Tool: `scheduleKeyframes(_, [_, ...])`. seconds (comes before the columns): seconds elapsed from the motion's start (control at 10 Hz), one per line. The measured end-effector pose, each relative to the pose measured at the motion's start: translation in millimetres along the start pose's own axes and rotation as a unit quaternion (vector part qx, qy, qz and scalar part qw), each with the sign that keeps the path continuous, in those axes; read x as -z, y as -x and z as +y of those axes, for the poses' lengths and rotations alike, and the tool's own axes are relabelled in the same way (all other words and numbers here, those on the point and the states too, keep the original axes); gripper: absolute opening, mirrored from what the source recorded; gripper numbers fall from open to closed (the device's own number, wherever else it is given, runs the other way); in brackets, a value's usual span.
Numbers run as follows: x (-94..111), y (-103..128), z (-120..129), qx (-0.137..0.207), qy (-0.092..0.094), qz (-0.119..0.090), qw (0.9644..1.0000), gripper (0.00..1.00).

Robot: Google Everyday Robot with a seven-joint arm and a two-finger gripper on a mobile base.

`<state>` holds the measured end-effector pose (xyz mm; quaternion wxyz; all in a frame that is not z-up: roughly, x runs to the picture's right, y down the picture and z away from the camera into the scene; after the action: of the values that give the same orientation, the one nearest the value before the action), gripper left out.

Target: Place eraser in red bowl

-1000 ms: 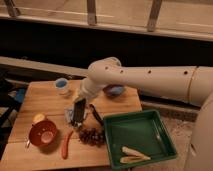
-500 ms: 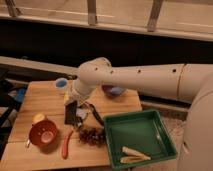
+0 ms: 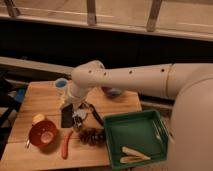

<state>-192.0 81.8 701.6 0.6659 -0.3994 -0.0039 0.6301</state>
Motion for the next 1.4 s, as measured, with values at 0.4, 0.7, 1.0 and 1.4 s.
scheduleKeyframes(0.4, [-59.9, -6.5, 69.3, 0.045, 0.044, 0.036, 0.9974, 0.02])
scheduleKeyframes(0.7, [-104.7, -21.8, 109.8, 0.079, 0.063, 0.079, 0.9917, 0.28])
scheduleKeyframes(1.0, [-123.7, -22.9, 114.3, 0.084, 0.071, 0.091, 0.9897, 0.6])
scheduleKeyframes(1.4, [-121.0, 8.7, 97.7, 0.082, 0.078, 0.084, 0.99, 0.8])
